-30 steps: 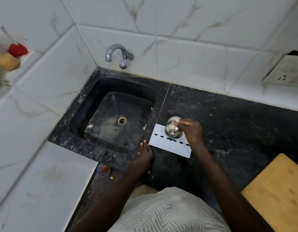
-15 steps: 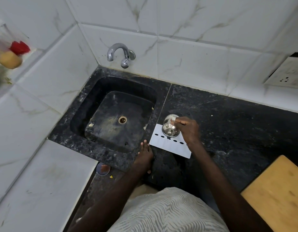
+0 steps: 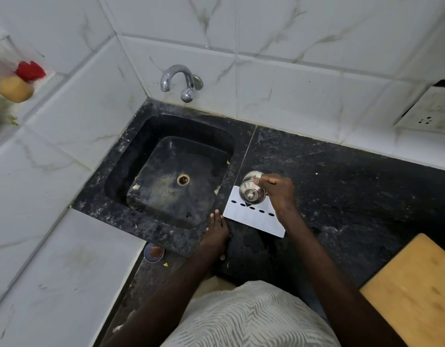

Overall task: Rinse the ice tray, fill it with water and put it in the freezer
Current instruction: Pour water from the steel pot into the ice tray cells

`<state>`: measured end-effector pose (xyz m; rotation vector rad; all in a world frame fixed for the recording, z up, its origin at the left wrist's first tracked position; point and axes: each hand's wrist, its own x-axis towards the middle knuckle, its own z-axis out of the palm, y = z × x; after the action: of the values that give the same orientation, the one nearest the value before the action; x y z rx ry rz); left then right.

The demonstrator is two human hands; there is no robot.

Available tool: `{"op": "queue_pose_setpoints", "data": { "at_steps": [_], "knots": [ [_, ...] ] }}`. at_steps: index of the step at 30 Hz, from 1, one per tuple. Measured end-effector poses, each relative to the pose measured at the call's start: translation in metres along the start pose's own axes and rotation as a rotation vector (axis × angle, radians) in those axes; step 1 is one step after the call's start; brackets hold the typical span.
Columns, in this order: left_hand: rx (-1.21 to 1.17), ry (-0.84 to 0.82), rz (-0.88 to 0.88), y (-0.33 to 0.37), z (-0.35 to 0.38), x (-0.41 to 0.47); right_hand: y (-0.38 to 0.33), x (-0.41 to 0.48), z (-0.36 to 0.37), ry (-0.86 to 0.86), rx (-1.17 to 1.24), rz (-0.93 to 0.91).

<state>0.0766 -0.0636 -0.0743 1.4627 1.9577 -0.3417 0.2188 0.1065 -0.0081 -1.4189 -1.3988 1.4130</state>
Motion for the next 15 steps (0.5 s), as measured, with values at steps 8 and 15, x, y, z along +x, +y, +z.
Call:
{"op": "queue_pose_setpoints", "data": {
  "at_steps": [8,15],
  "knots": [
    [0.032,0.011,0.013,-0.0004,0.0007,-0.0016,0.002,0.0034,0.0081,-0.016,-0.056,-0.038],
    [0.016,0.0,0.005,0.0011,-0.0022,-0.0022,-0.0065,0.0025,0.0103,-0.018,-0.071,-0.059]
  ]
}}
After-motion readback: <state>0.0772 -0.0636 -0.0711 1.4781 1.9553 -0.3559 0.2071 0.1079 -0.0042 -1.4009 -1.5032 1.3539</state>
